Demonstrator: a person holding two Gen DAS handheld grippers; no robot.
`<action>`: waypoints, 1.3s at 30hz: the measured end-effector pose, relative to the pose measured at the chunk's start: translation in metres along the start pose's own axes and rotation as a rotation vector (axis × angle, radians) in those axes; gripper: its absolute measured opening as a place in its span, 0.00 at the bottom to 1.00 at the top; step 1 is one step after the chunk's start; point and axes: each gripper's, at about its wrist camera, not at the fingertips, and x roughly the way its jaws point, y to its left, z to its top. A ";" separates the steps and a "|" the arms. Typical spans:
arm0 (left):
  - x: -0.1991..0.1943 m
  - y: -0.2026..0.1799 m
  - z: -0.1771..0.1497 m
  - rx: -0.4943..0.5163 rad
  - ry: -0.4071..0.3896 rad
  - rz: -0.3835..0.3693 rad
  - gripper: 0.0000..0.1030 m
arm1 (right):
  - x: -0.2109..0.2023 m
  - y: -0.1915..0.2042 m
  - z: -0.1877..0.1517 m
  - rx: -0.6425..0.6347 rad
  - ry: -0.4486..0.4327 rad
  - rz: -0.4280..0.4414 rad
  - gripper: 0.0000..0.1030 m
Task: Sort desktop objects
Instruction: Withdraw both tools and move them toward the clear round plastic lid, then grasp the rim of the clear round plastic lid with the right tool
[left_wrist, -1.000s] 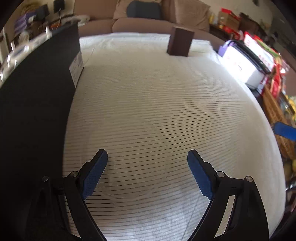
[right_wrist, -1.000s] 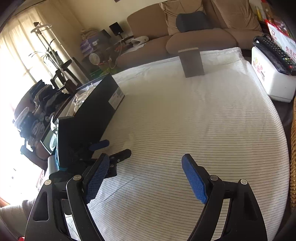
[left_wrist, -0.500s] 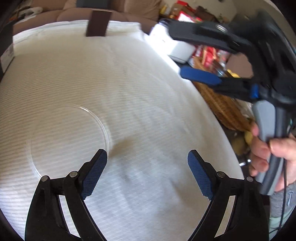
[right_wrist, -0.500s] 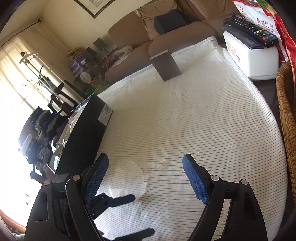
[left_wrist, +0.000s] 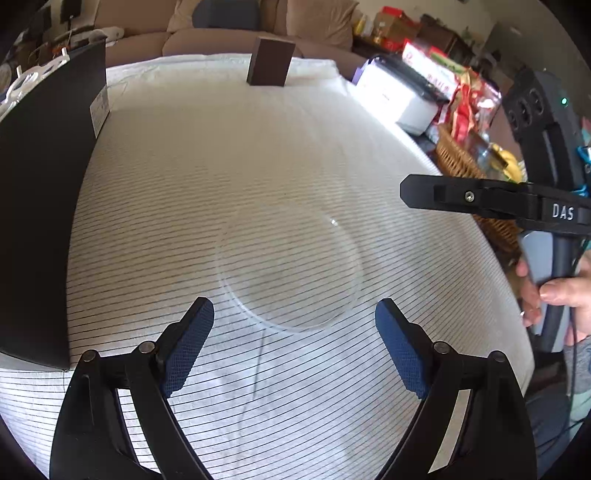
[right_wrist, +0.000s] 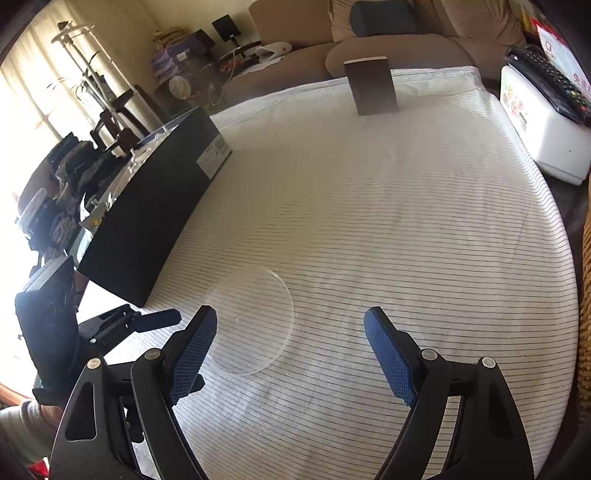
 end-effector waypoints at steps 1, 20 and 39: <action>0.004 0.000 -0.002 -0.002 0.009 0.002 0.86 | 0.002 0.002 -0.001 -0.007 0.003 -0.008 0.82; 0.028 -0.009 0.011 0.070 -0.007 -0.010 0.84 | 0.037 0.004 0.000 0.051 0.059 0.111 0.82; 0.036 -0.020 0.014 0.112 -0.027 -0.034 0.82 | 0.052 -0.019 0.004 0.121 0.081 0.095 0.61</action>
